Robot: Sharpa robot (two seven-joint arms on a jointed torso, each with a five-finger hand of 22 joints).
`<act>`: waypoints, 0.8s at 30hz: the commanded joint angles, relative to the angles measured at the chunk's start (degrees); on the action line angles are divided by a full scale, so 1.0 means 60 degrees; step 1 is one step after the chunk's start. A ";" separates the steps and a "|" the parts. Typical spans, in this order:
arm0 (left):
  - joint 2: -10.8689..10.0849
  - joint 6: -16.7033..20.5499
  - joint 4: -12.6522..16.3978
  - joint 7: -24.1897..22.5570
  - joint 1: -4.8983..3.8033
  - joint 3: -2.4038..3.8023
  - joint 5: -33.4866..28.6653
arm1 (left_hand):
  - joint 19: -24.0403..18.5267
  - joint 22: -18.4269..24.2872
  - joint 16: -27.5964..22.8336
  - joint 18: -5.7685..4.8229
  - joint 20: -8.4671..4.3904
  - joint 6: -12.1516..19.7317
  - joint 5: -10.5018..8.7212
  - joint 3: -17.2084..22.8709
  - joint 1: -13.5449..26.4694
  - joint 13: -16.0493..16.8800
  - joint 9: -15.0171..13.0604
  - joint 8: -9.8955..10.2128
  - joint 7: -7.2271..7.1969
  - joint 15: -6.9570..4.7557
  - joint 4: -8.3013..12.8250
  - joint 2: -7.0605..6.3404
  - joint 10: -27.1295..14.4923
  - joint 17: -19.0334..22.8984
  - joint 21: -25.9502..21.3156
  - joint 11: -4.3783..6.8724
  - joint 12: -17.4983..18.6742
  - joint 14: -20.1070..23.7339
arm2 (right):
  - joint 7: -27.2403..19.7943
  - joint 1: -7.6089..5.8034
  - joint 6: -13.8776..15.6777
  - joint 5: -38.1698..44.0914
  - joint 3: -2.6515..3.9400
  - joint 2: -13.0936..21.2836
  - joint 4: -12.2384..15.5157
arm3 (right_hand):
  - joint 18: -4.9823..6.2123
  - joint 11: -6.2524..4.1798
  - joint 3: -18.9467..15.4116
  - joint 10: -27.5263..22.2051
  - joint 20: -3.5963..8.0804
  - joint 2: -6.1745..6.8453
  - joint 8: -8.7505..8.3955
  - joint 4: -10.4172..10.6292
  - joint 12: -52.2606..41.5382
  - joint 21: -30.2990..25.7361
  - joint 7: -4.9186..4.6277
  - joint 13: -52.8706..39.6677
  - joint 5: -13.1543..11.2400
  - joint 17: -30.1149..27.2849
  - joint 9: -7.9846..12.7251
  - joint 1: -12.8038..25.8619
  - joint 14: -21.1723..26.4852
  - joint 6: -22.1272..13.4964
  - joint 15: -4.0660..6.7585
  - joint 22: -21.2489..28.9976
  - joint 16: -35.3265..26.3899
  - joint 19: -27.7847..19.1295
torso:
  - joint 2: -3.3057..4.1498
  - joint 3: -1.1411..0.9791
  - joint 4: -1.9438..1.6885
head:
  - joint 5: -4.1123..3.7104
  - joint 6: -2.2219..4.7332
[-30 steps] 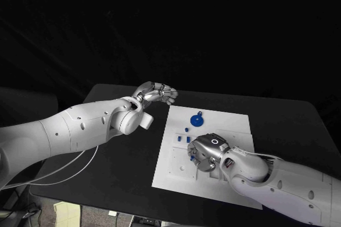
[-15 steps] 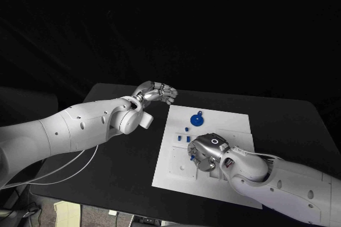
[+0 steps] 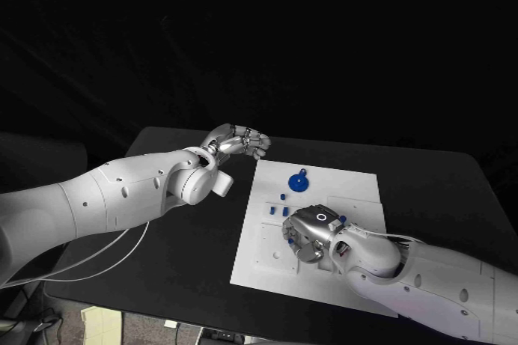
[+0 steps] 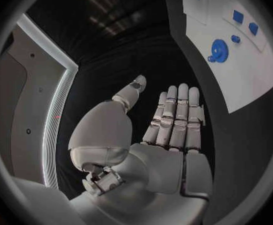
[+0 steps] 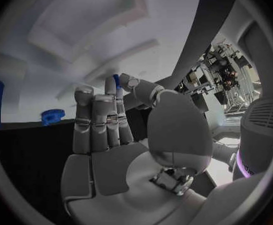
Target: Assemble the parts on the task board
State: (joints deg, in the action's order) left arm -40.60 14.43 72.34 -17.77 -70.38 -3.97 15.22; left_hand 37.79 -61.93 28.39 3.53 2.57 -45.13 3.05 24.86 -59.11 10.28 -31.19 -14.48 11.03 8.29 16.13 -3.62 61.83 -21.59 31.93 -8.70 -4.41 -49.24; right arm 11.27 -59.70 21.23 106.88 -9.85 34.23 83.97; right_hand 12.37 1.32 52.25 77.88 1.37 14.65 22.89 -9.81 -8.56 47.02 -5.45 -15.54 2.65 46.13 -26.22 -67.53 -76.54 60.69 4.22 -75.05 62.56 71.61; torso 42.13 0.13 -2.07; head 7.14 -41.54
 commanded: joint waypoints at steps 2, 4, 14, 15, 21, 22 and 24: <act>-0.0004 -0.0041 0.0026 -0.0044 -0.0006 0.0008 -0.0053 | 0.0094 -0.0012 -0.0037 0.0178 0.0001 0.0052 -0.0026 -0.0043 0.0058 -0.0018 0.0013 -0.0044 0.0027 0.0007 0.0001 0.0017 0.0009 -0.0013 -0.0040 -0.0078 0.0035 -0.0042 | -0.0075 0.0073 -0.0442 -0.0009 -0.0060 -0.0029 0.0013 | 0.0438 0.0003 0.0029 0.0061 0.0033 -0.0061 0.0056 -0.0047 0.0067 0.0063 0.0007 -0.0008 0.0039 0.0005 -0.0014 0.0023 0.0128 0.0057 0.0139 -0.0173 0.0043 -0.0025 | -0.0006 -0.0001 0.0000 | -0.0009 0.0004; -0.0010 -0.0035 0.0028 -0.0044 -0.0006 0.0008 -0.0053 | 0.0093 -0.0013 -0.0038 0.0178 0.0001 0.0052 -0.0026 -0.0043 0.0058 -0.0019 0.0014 -0.0044 0.0027 0.0007 0.0002 0.0017 0.0009 -0.0014 -0.0041 -0.0078 0.0035 -0.0042 | -0.0079 0.0073 -0.0427 -0.0063 -0.0061 -0.0006 0.0003 | 0.0438 0.0008 0.0033 0.0049 0.0030 -0.0059 0.0045 -0.0050 0.0080 0.0061 0.0002 -0.0010 0.0041 -0.0001 -0.0014 0.0034 0.0138 0.0045 0.0135 -0.0170 0.0041 -0.0038 | -0.0007 0.0001 0.0001 | -0.0011 0.0003; -0.0062 -0.0032 0.0030 -0.0025 -0.0007 0.0008 -0.0054 | 0.0092 -0.0015 -0.0047 0.0177 0.0003 0.0055 -0.0026 -0.0044 0.0063 -0.0026 0.0016 -0.0044 0.0028 0.0008 0.0002 0.0013 0.0008 -0.0018 -0.0046 -0.0079 0.0036 -0.0041 | -0.0248 0.0068 -0.0123 -0.0565 -0.0062 0.0239 0.0056 | 0.0438 0.0273 -0.0381 -0.0613 -0.0024 0.0370 -0.0387 -0.0163 0.0540 -0.0007 -0.0290 0.0094 0.0317 -0.0181 0.0103 0.0535 0.0240 -0.0603 -0.0117 -0.0129 -0.0034 -0.0234 | -0.0009 -0.0003 0.0011 | -0.0020 0.0013; -0.0064 -0.0030 0.0024 -0.0025 -0.0007 0.0008 -0.0054 | 0.0092 -0.0016 -0.0049 0.0177 0.0003 0.0056 -0.0027 -0.0044 0.0064 -0.0027 0.0017 -0.0044 0.0029 0.0009 0.0002 0.0011 0.0007 -0.0018 -0.0047 -0.0079 0.0036 -0.0041 | -0.0268 0.0068 -0.0037 -0.0591 -0.0062 0.0248 0.0070 | 0.0438 0.0350 -0.0557 -0.0858 -0.0012 0.0379 -0.0495 -0.0267 0.0685 -0.0019 -0.0372 0.0155 0.0287 -0.0200 0.0143 0.0599 0.0264 -0.0794 -0.0205 -0.0129 -0.0037 -0.0271 | -0.0007 -0.0005 0.0012 | -0.0025 0.0024; -0.0055 -0.0035 -0.0010 -0.0029 -0.0007 0.0008 -0.0054 | 0.0090 -0.0018 -0.0055 0.0177 0.0004 0.0060 -0.0027 -0.0045 0.0066 -0.0032 0.0019 -0.0044 0.0030 0.0010 0.0004 0.0005 0.0003 -0.0021 -0.0051 -0.0081 0.0039 -0.0040 | -0.0257 0.0065 0.0724 -0.0803 -0.0059 0.0408 0.0289 | 0.0438 0.0729 -0.1369 -0.1985 0.0014 0.0425 -0.0823 -0.0634 0.0844 -0.0066 -0.0440 0.0504 0.0084 -0.0246 0.0289 0.0883 0.0349 -0.1423 -0.0543 -0.0112 0.0031 -0.0369 | -0.0004 -0.0016 0.0007 | -0.0072 0.0075; -0.0055 -0.0043 -0.0012 -0.0024 -0.0007 0.0008 -0.0055 | 0.0089 -0.0018 -0.0057 0.0177 0.0004 0.0061 -0.0027 -0.0046 0.0066 -0.0033 0.0020 -0.0043 0.0030 0.0010 0.0004 0.0004 0.0003 -0.0022 -0.0052 -0.0081 0.0039 -0.0040 | -0.0246 0.0065 0.0868 -0.0859 -0.0056 0.0445 0.0341 | 0.0438 0.0748 -0.1440 -0.2064 0.0018 0.0427 -0.0838 -0.0669 0.0839 -0.0078 -0.0444 0.0537 0.0079 -0.0253 0.0297 0.0898 0.0362 -0.1462 -0.0568 -0.0105 0.0041 -0.0379 | -0.0005 -0.0019 0.0007 | -0.0078 0.0078; -0.0052 -0.0049 -0.0014 -0.0025 -0.0006 0.0007 -0.0062 | 0.0089 -0.0019 -0.0058 0.0177 0.0004 0.0062 -0.0027 -0.0045 0.0066 -0.0034 0.0020 -0.0043 0.0031 0.0010 0.0005 0.0003 0.0002 -0.0022 -0.0053 -0.0082 0.0039 -0.0040 | -0.0210 0.0065 0.1052 -0.0929 -0.0052 0.0521 0.0456 | 0.0438 0.0766 -0.1532 -0.2147 0.0022 0.0434 -0.0856 -0.0719 0.0828 -0.0094 -0.0439 0.0578 0.0071 -0.0261 0.0305 0.0923 0.0382 -0.1518 -0.0599 -0.0096 0.0054 -0.0391 | -0.0003 -0.0022 0.0009 | -0.0095 0.0090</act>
State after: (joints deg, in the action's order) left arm -41.01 14.43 72.20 -17.60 -70.38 -3.96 15.21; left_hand 37.79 -61.97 28.39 3.62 2.57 -45.13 3.04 24.87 -59.11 10.12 -31.14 -14.48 11.03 8.28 16.14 -3.62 61.83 -21.63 31.93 -8.70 -4.41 -49.24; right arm 10.19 -59.34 24.26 102.92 -10.20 37.27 86.32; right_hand 12.23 3.09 43.25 68.15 1.34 17.18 17.95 -14.21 -3.48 46.59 -8.11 -12.04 3.33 44.64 -24.45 -62.43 -74.31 51.87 0.91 -75.05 62.57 69.57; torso 42.07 0.05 -1.99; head 6.71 -41.09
